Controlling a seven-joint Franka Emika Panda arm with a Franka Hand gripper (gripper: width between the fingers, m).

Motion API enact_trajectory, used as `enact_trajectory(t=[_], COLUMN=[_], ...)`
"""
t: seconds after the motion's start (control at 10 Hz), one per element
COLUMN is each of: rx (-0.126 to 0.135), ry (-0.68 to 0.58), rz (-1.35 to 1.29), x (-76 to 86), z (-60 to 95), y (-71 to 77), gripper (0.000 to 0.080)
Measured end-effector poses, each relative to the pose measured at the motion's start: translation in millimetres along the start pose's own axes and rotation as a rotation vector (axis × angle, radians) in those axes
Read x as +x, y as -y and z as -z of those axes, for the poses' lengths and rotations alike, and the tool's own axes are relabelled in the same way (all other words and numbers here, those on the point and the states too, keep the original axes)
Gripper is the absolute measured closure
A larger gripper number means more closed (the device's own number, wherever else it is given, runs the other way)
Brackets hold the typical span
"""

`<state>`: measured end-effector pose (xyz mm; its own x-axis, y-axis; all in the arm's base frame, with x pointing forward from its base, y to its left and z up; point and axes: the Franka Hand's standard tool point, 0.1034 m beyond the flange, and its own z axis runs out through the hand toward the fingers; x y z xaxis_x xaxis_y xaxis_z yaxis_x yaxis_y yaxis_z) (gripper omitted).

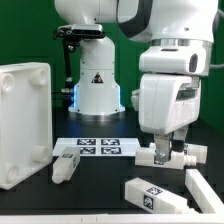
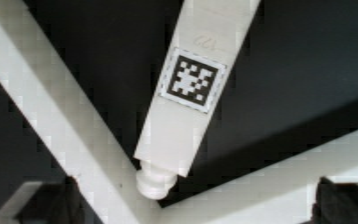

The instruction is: Assemble desk

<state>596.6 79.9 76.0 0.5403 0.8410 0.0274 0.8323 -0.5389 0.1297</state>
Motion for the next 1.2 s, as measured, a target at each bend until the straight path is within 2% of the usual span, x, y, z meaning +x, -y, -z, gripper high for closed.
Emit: enact_trajectory(t=[0.3, 0.6, 0.7, 1.0, 1.2], rx=[0.027, 0.065, 0.072, 0.063, 0.063], ry=[0.009, 0.013, 0.015, 0.004, 0.004], rz=[-0.071, -0.086, -0.086, -0.076, -0.076], x=[-15.2, -17.5, -17.9, -19.2, -19.2], z=[-18.7, -54.8, -61.7, -68.2, -68.4], y=[-12.2, 1.4, 2.4, 2.4, 2.5], gripper=[0.015, 0.015, 0.015, 0.015, 0.0411])
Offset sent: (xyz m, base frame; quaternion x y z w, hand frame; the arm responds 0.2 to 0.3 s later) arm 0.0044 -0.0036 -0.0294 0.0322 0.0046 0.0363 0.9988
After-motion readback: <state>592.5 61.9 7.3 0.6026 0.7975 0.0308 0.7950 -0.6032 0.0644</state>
